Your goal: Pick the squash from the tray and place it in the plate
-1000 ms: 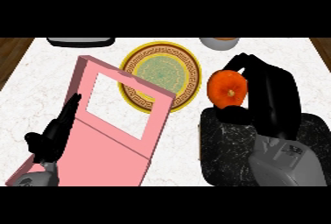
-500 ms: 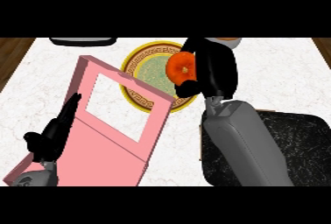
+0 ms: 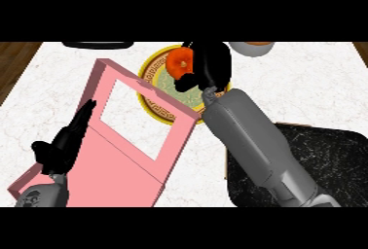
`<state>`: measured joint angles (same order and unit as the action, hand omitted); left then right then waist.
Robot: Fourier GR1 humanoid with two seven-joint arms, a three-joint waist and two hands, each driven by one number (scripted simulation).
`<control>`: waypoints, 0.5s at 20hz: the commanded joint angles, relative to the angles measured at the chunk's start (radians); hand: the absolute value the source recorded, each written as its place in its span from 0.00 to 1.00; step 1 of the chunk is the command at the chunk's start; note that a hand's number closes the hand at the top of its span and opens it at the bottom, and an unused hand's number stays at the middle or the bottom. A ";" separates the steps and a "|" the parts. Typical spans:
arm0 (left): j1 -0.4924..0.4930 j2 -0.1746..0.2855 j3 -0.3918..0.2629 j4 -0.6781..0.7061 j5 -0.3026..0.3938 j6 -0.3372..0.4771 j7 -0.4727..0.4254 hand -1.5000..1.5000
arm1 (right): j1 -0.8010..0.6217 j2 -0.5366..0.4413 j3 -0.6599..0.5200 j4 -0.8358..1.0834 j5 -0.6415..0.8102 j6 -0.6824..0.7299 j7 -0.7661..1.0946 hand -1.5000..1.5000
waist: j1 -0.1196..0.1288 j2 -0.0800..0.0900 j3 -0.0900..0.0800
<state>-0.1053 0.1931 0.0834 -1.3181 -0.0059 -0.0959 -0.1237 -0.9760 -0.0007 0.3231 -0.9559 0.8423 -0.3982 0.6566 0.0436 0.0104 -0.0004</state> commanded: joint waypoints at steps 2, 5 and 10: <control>-0.029 0.006 0.003 -0.003 0.000 -0.004 0.023 0.50 | -0.083 0.001 0.002 0.165 -0.132 -0.200 0.027 0.00 | 0.009 0.001 0.000; 0.008 -0.016 -0.020 -0.014 -0.022 0.010 -0.004 0.50 | -0.133 0.001 0.013 0.322 -0.183 -0.262 0.027 0.00 | 0.027 0.006 0.000; 0.004 -0.007 -0.019 -0.004 -0.037 0.011 -0.017 0.50 | -0.159 0.001 0.035 0.374 -0.354 -0.329 -0.022 0.00 | 0.026 0.006 0.000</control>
<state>-0.1193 0.1795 0.0618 -1.3258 -0.0318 -0.0848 -0.1132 -1.1020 -0.0001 0.3534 -0.6496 0.5872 -0.6594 0.6611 0.0681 0.0161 -0.0002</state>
